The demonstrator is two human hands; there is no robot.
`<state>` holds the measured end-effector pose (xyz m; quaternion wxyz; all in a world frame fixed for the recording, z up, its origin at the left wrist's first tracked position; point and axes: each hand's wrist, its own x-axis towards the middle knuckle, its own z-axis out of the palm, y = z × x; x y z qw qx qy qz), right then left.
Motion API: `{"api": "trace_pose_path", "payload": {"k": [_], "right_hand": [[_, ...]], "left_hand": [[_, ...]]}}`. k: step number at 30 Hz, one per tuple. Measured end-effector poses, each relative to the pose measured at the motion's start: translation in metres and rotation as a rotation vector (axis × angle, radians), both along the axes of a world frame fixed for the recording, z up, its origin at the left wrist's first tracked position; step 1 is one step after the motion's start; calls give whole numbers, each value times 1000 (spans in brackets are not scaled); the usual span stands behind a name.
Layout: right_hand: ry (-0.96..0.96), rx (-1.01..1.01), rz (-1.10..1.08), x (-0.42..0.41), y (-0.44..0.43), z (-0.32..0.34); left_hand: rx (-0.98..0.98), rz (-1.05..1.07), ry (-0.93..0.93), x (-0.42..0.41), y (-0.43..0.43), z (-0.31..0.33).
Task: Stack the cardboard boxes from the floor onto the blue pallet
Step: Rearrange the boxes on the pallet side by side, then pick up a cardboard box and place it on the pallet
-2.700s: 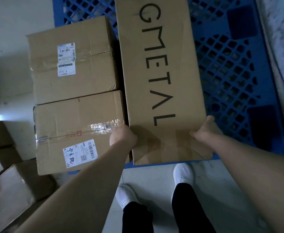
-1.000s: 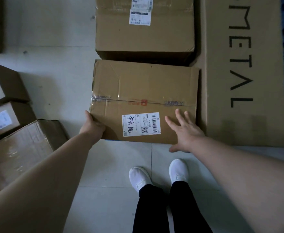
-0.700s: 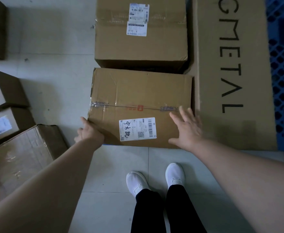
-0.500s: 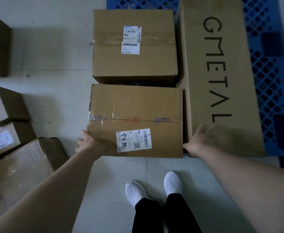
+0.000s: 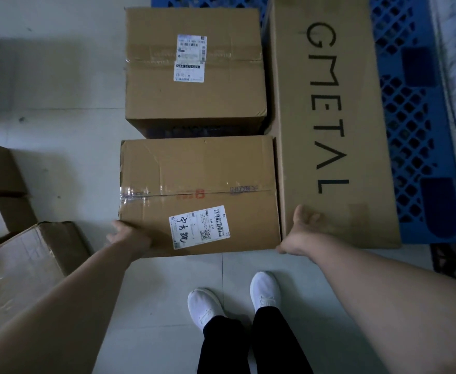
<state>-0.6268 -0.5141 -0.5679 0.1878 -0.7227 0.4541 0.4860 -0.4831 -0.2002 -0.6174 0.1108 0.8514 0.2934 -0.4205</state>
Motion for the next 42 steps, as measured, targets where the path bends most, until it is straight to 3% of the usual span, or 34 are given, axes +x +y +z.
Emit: {"api": "trace_pose_path", "payload": {"k": [3, 7, 13, 18, 31, 42], "right_hand": [[-49, 21, -17, 11, 7, 14], [-337, 126, 38, 41, 19, 61], [-640, 161, 140, 84, 17, 164], [-774, 174, 251, 89, 16, 248], [-764, 149, 431, 76, 20, 362], [-683, 144, 481, 99, 49, 383]], "left_hand": [[22, -224, -165, 7, -17, 34], [-177, -415, -123, 18, -50, 96], [-364, -306, -209, 30, -82, 201], [-457, -268, -316, 34, -88, 287], [-518, -157, -461, 3, -64, 448], [-430, -69, -529, 4, 17, 478]]}}
